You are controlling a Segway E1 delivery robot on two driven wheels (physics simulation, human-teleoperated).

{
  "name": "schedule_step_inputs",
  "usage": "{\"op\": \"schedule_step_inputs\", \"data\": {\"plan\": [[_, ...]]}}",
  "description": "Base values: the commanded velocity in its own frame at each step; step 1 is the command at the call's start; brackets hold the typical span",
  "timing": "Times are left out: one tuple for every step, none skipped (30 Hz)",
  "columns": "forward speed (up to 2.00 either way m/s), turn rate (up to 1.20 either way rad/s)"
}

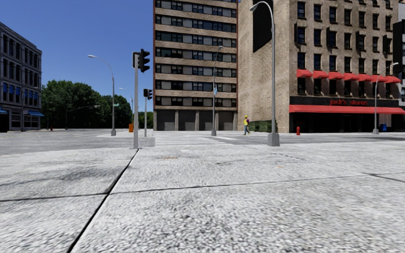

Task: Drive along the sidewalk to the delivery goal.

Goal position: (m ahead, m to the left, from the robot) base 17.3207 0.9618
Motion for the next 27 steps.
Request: {"op": "schedule_step_inputs", "data": {"plan": [[2.00,0.00],[2.00,0.00],[2.00,0.00],[2.00,0.00],[2.00,0.00],[2.00,0.00],[2.00,0.00],[2.00,0.00],[2.00,0.00],[2.00,0.00],[2.00,0.00],[2.00,0.00],[2.00,0.00],[2.00,0.00],[2.00,0.00],[2.00,0.00],[2.00,0.00],[2.00,0.00],[2.00,0.00],[2.00,0.00],[2.00,0.00],[2.00,0.00],[2.00,0.00],[2.00,0.00],[2.00,0.00],[2.00,0.00],[2.00,0.00]]}}
